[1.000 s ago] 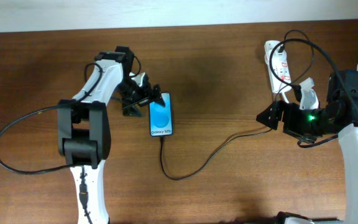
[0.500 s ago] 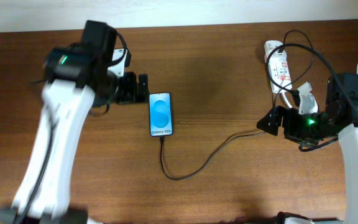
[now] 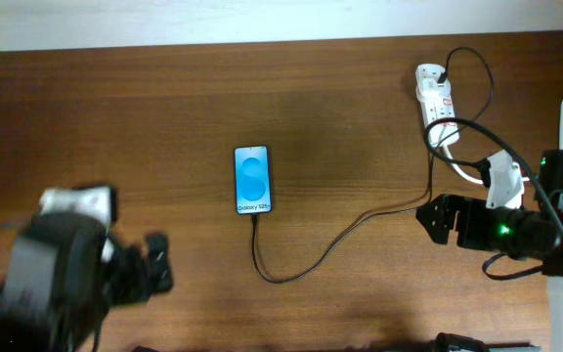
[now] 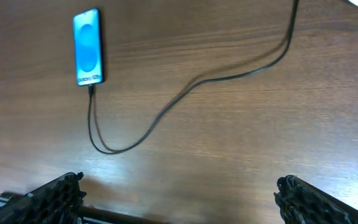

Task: Plug charger to phone and switch on socket
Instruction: 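Withdraw the left gripper and move the right gripper to the power strip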

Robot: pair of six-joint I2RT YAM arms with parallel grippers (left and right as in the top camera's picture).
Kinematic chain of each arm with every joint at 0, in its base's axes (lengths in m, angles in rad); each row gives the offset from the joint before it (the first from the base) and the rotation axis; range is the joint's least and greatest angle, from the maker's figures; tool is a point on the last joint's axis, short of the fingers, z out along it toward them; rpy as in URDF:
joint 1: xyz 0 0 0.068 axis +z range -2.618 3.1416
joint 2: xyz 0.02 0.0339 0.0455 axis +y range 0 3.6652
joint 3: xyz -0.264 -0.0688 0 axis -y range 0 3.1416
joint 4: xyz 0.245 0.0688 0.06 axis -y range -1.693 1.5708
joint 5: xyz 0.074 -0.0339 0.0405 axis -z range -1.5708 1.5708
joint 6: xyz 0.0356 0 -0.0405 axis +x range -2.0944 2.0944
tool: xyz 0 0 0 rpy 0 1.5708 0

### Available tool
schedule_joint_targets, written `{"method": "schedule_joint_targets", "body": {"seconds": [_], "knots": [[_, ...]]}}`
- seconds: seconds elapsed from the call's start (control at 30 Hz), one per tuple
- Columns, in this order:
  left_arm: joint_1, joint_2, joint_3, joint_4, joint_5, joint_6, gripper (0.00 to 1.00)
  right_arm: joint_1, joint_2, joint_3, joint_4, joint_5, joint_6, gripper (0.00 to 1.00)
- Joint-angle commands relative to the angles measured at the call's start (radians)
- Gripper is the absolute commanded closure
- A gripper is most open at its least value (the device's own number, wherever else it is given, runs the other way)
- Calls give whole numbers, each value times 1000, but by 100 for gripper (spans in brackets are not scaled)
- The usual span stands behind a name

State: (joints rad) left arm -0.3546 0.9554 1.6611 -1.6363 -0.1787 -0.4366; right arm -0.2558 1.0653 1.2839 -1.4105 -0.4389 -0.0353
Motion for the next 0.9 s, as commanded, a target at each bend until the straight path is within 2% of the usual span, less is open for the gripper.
{"method": "schedule_joint_targets", "body": {"seconds": [0.0, 0.13, 0.3, 0.33, 0.37, 0.43, 0.5, 0.53, 0.57, 0.77, 0.87], "knots": [[-5, -174, -169, 34, -82, -90, 1, -6, 6, 10, 2, 70, 12, 2], [-5, -290, -288, 41, -92, -90, 1, -6, 38, 10, 30, 198, 132, 2], [-5, -320, -356, 39, -102, -90, 0, -11, 153, 10, 121, 204, 212, 0], [-5, -320, -357, 32, -102, -90, 1, -18, 183, 10, 138, 204, 250, 12], [-5, -320, -357, 23, -102, -90, 1, -26, 209, 10, 152, 204, 281, 30], [-5, -320, -357, 19, -102, -90, 1, -48, 264, 13, 177, 195, 341, 61], [-5, -320, -357, 19, -102, -90, 1, -88, 317, 25, 209, 130, 351, 85], [-5, -320, -357, 19, -102, -90, 1, -103, 331, 36, 216, 106, 352, 92], [-5, -320, -357, 19, -102, -90, 1, -120, 342, 51, 223, 83, 352, 96], [-5, -320, -357, 19, -102, -90, 1, -280, 404, 238, 225, 34, 424, 96], [-5, -320, -357, 19, -102, -90, 1, -316, 445, 256, 303, -76, 450, 96]]}}
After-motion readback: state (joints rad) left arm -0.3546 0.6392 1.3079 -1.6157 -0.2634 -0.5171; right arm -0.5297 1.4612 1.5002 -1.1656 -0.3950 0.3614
